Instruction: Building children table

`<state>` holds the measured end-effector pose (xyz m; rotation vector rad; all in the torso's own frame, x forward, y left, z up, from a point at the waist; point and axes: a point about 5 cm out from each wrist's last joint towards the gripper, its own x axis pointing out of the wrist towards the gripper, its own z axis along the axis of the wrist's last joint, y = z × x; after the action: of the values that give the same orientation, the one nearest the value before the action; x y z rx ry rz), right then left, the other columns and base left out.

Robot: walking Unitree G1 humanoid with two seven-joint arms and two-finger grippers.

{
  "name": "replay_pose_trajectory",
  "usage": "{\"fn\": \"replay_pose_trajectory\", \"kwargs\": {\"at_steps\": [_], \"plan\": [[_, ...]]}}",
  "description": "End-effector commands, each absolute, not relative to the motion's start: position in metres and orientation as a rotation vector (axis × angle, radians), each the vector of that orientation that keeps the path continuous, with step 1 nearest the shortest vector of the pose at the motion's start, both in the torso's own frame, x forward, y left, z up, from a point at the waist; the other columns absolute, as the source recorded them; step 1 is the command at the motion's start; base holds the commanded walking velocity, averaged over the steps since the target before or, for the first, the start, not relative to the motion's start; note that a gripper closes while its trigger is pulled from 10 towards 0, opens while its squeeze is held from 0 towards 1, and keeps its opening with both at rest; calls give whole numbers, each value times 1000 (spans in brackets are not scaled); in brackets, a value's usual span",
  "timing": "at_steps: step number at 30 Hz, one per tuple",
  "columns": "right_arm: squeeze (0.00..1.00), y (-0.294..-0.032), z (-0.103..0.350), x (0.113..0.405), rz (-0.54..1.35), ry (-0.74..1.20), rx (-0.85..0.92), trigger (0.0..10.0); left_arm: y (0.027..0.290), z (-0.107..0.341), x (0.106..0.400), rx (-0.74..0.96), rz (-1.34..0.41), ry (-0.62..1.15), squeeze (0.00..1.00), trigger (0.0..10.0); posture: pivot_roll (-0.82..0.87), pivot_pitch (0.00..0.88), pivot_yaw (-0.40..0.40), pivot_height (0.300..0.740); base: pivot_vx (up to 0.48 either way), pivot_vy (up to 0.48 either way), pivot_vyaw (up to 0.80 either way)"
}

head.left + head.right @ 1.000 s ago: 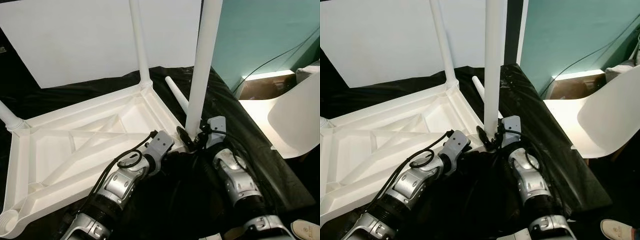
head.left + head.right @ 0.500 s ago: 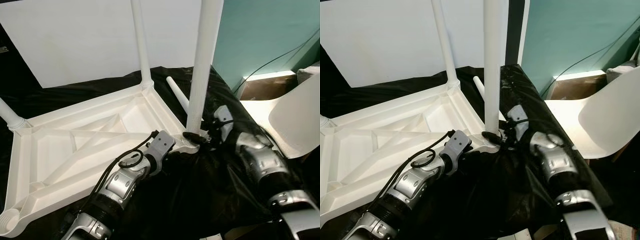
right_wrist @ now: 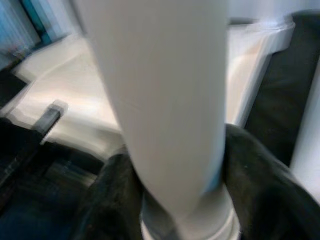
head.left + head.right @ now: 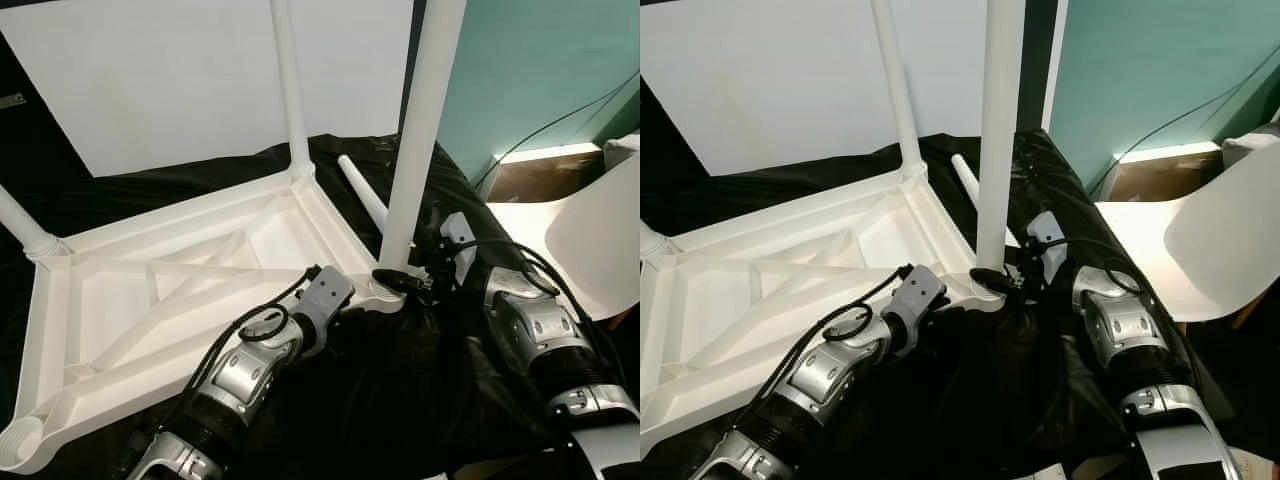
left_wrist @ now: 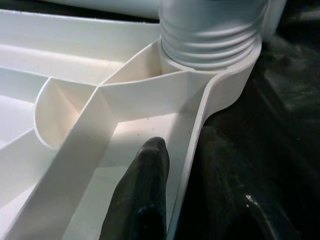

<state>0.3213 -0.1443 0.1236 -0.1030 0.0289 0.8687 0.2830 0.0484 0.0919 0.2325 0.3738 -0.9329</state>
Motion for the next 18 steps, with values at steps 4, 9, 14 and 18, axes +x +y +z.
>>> {"fn": "replay_pose_trajectory", "kwargs": {"at_steps": [4,9,14,18], "plan": [[0,-137,91,299,299,-49,-26,0,52,60,264,199,-1060,565,0,10000,44,0,35,740,0,0,0],[0,-132,94,300,214,-60,-48,7373,54,59,261,200,-1055,572,0,10000,45,0,35,740,0,0,0],[471,-123,94,300,350,-44,-27,10000,53,58,260,199,-1053,576,0,10000,50,0,32,740,0,0,0],[1000,-119,100,303,469,-53,-2,10000,54,58,261,196,-1043,573,0,10000,52,0,28,740,0,0,0]]}}
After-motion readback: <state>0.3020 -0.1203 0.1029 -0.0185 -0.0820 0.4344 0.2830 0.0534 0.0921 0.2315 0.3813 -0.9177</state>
